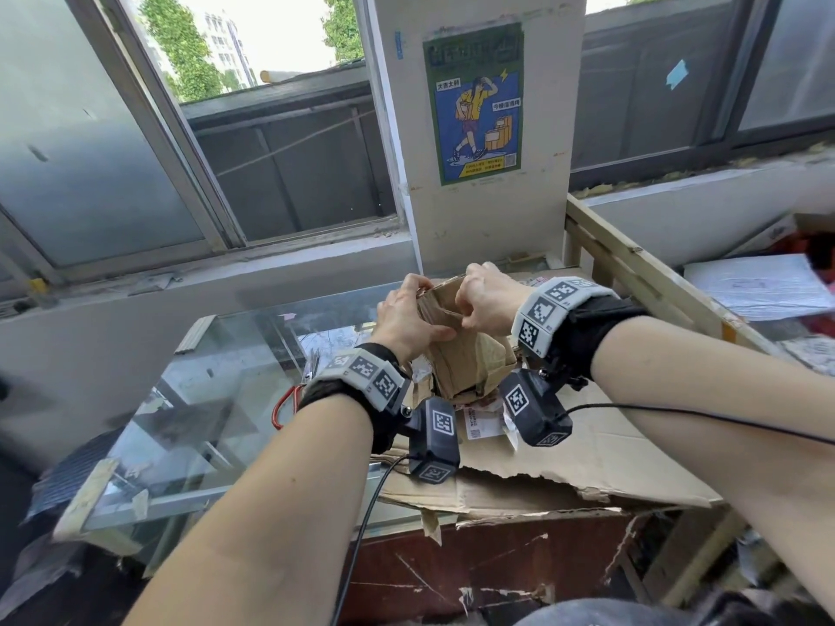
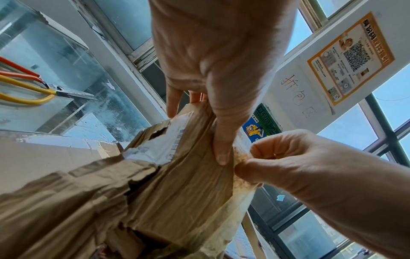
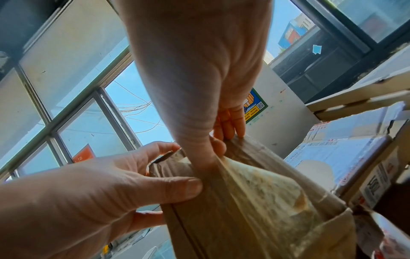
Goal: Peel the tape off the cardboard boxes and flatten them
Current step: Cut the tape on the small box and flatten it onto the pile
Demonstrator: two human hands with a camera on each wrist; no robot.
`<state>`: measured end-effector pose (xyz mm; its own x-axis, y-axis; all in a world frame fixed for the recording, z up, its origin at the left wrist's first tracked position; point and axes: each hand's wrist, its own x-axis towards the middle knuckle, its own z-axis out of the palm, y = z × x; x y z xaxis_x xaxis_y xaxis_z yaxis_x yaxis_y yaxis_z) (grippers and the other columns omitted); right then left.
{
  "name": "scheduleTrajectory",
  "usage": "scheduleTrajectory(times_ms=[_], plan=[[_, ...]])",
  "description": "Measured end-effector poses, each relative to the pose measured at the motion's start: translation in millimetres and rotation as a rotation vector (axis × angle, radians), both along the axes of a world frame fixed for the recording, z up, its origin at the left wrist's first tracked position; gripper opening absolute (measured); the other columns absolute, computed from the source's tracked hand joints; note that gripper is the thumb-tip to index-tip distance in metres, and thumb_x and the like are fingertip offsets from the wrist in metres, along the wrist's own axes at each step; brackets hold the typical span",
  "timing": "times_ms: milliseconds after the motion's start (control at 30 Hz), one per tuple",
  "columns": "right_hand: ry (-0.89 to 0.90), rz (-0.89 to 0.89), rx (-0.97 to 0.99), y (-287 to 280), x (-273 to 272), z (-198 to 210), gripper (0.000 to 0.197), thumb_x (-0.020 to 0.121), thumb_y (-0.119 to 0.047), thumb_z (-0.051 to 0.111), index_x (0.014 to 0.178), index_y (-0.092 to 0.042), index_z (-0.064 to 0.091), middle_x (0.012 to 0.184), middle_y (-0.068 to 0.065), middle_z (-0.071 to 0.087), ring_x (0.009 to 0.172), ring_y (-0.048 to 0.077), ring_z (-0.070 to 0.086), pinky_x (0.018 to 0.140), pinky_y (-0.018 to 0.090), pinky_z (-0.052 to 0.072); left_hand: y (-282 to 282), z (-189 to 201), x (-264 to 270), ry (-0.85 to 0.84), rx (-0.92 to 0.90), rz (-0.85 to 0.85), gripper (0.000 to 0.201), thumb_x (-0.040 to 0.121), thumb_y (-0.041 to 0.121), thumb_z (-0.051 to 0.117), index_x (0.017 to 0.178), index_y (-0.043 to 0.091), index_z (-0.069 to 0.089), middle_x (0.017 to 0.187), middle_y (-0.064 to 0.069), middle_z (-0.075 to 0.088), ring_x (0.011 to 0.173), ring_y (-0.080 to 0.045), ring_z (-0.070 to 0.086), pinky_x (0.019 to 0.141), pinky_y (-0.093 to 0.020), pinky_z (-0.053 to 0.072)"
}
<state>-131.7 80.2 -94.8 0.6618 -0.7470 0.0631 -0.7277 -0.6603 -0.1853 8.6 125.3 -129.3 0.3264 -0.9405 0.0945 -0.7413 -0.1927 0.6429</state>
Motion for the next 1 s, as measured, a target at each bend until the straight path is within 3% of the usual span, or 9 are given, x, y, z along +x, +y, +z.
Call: scheduleTrajectory(times_ms=[200, 300, 467, 533, 633, 700, 833, 900, 1000], plan=[[0.001, -0.028, 0.040, -1, -4, 0, 0.020, 0.086, -0.020, 0.063, 0.103, -0.010, 0.064, 0.120, 0.013, 0.047, 0.116, 0.027, 0.042, 0.093, 0.032, 0.038, -3, -4, -4, -0.021, -0.011, -0.003, 0.067, 0.070, 0.028, 0.084, 0.125, 0.027, 0.046, 0.130, -0.004, 0.051, 0.123, -0.025, 0.040, 0.103, -0.038, 0.036], [-0.005, -0.032, 0.038, 1, -6, 3, 0.009, 0.084, -0.016, 0.063, 0.085, -0.016, 0.055, 0.116, 0.013, 0.050, 0.110, 0.027, 0.049, 0.087, 0.030, 0.040, -6, -5, -5, -0.018, -0.013, -0.003, 0.065, 0.070, 0.028, 0.083, 0.123, 0.030, 0.046, 0.128, -0.003, 0.051, 0.122, -0.024, 0.039, 0.103, -0.039, 0.036], [-0.012, -0.047, 0.036, -2, -7, 2, 0.019, 0.084, -0.009, 0.057, 0.070, -0.013, 0.045, 0.112, 0.015, 0.052, 0.098, 0.028, 0.055, 0.074, 0.027, 0.040, -11, -4, -7, -0.033, -0.024, -0.012, 0.063, 0.070, 0.027, 0.083, 0.122, 0.028, 0.047, 0.125, -0.004, 0.052, 0.120, -0.025, 0.039, 0.101, -0.037, 0.036], [-0.015, -0.076, 0.065, -3, -6, -2, 0.017, 0.085, -0.008, 0.054, 0.074, -0.013, 0.042, 0.113, 0.016, 0.049, 0.098, 0.030, 0.055, 0.072, 0.027, 0.037, -14, -4, -8, -0.039, -0.027, -0.007, 0.063, 0.070, 0.027, 0.083, 0.122, 0.029, 0.047, 0.124, -0.004, 0.052, 0.119, -0.025, 0.039, 0.100, -0.037, 0.037], [-0.074, -0.114, 0.122, -4, -3, -6, 0.017, 0.084, -0.003, 0.052, 0.094, -0.013, 0.043, 0.113, 0.016, 0.043, 0.100, 0.033, 0.053, 0.075, 0.030, 0.038, -15, -5, -10, -0.049, -0.029, 0.005, 0.062, 0.070, 0.027, 0.082, 0.121, 0.030, 0.047, 0.123, -0.003, 0.052, 0.118, -0.024, 0.039, 0.098, -0.037, 0.037], [-0.167, -0.138, 0.168, -7, -3, -8, 0.019, 0.082, 0.000, 0.052, 0.085, -0.014, 0.040, 0.104, 0.012, 0.044, 0.093, 0.029, 0.051, 0.073, 0.031, 0.038, -14, -6, -9, -0.045, -0.029, 0.015, 0.063, 0.071, 0.027, 0.082, 0.122, 0.031, 0.047, 0.124, -0.003, 0.052, 0.118, -0.024, 0.039, 0.098, -0.038, 0.037], [-0.465, -0.231, 0.410, -12, -8, -6, 0.032, 0.072, -0.008, 0.077, 0.083, -0.016, 0.048, 0.089, 0.004, 0.054, 0.076, 0.016, 0.053, 0.065, 0.028, 0.046, -11, -6, -1, -0.020, -0.036, 0.042, 0.066, 0.069, 0.025, 0.083, 0.125, 0.029, 0.048, 0.127, -0.003, 0.053, 0.120, -0.024, 0.040, 0.101, -0.038, 0.038], [-0.601, -0.270, 0.617, -12, -9, -3, 0.038, 0.064, -0.015, 0.087, 0.083, -0.009, 0.054, 0.086, 0.008, 0.059, 0.076, 0.017, 0.059, 0.075, 0.034, 0.053, -8, -6, 1, -0.012, -0.037, 0.056, 0.066, 0.070, 0.024, 0.083, 0.125, 0.029, 0.047, 0.127, -0.004, 0.052, 0.121, -0.024, 0.040, 0.102, -0.038, 0.038], [-0.703, -0.375, 0.847, -13, -9, 3, 0.040, 0.066, -0.015, 0.086, 0.091, 0.008, 0.065, 0.084, 0.016, 0.062, 0.079, 0.025, 0.060, 0.085, 0.039, 0.051, -5, -6, 2, -0.005, -0.029, 0.064, 0.064, 0.071, 0.023, 0.082, 0.125, 0.030, 0.047, 0.126, -0.005, 0.051, 0.122, -0.025, 0.040, 0.103, -0.038, 0.038]])
